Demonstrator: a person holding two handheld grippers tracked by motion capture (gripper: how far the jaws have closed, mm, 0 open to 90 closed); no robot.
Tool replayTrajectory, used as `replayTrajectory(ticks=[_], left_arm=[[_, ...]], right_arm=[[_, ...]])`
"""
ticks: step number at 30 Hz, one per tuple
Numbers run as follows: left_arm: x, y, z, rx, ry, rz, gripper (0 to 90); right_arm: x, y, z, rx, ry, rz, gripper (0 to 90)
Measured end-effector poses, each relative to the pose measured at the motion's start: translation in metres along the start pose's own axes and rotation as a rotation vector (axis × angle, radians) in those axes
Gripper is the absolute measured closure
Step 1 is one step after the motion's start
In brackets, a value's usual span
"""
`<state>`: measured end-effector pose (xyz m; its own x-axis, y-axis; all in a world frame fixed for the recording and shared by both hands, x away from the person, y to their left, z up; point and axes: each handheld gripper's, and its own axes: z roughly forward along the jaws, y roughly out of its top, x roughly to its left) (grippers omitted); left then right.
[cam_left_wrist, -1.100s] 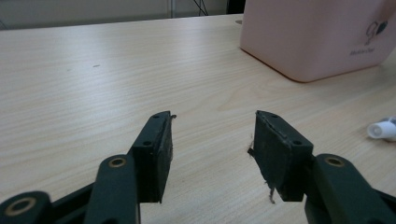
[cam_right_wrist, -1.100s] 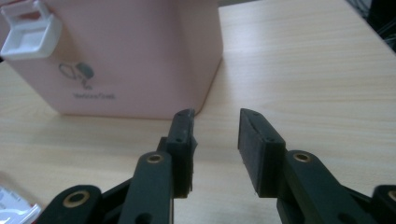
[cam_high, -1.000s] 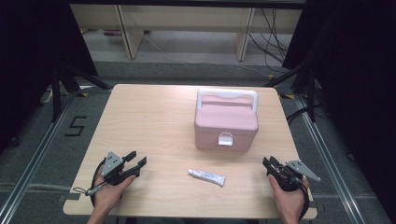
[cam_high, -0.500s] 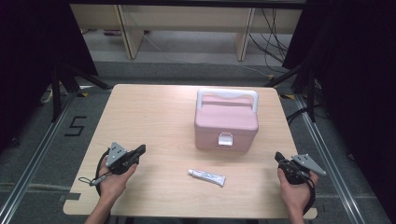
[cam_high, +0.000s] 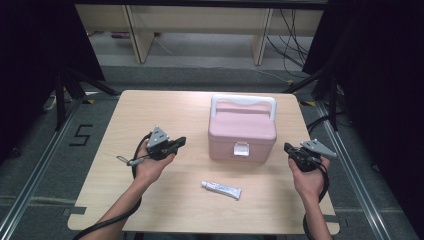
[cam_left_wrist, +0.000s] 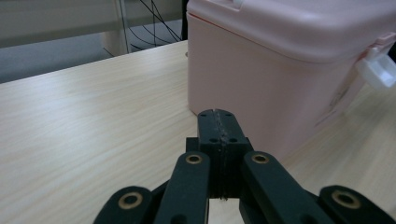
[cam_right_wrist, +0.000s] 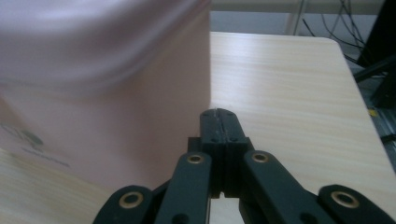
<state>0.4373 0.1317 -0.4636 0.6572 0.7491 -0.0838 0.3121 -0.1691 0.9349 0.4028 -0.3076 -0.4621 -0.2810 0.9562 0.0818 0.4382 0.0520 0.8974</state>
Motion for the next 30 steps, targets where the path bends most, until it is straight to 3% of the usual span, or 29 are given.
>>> replayTrajectory(ticks=[1,3,4,7,9,10,11,15,16,17,18,19,22,28,29,30], left_arm=[[0.000,0.004,0.012,0.014,-0.016,-0.021,90.0],[-0.001,0.006,0.018,0.025,-0.019,-0.026,90.0],[-0.002,0.010,0.029,0.032,-0.028,-0.035,90.0],[-0.005,0.013,0.038,0.039,-0.040,-0.035,90.0],[-0.009,0.014,0.046,0.044,-0.052,-0.033,90.0],[-0.012,0.015,0.052,0.055,-0.053,-0.027,90.0],[-0.013,0.015,0.055,0.057,-0.058,-0.026,90.0],[-0.015,0.018,0.061,0.056,-0.070,-0.025,90.0],[-0.015,0.019,0.061,0.065,-0.065,-0.021,90.0],[-0.016,0.019,0.062,0.063,-0.068,-0.020,90.0],[-0.016,0.019,0.064,0.055,-0.076,-0.019,90.0],[-0.016,0.019,0.064,0.064,-0.073,-0.016,90.0],[-0.016,0.020,0.065,0.066,-0.078,-0.008,90.0],[-0.015,0.018,0.065,0.060,-0.079,-0.021,90.0],[-0.014,0.018,0.064,0.062,-0.076,-0.018,90.0],[-0.014,0.018,0.064,0.064,-0.074,-0.019,90.0]], right_arm=[[0.003,0.006,0.008,0.014,0.001,-0.010,90.0],[0.002,0.010,0.014,0.020,0.026,-0.034,90.0],[0.006,0.012,0.017,0.025,0.037,0.001,90.0],[0.007,0.015,0.022,0.027,0.045,-0.017,90.0],[0.010,0.018,0.025,0.035,0.063,0.001,90.0],[0.009,0.019,0.028,0.034,0.064,-0.027,90.0],[0.011,0.019,0.029,0.032,0.066,-0.006,90.0],[0.009,0.021,0.031,0.035,0.068,-0.032,90.0],[0.008,0.020,0.032,0.032,0.049,-0.043,90.0],[0.009,0.019,0.033,0.034,0.078,-0.024,90.0],[0.008,0.020,0.033,0.041,0.067,-0.038,90.0],[0.011,0.019,0.034,0.042,0.068,-0.004,90.0],[0.008,0.020,0.035,0.037,0.085,-0.040,90.0],[0.007,0.020,0.035,0.038,0.091,-0.051,90.0],[0.009,0.020,0.034,0.044,0.085,-0.035,90.0],[0.008,0.020,0.035,0.037,0.087,-0.057,90.0]])
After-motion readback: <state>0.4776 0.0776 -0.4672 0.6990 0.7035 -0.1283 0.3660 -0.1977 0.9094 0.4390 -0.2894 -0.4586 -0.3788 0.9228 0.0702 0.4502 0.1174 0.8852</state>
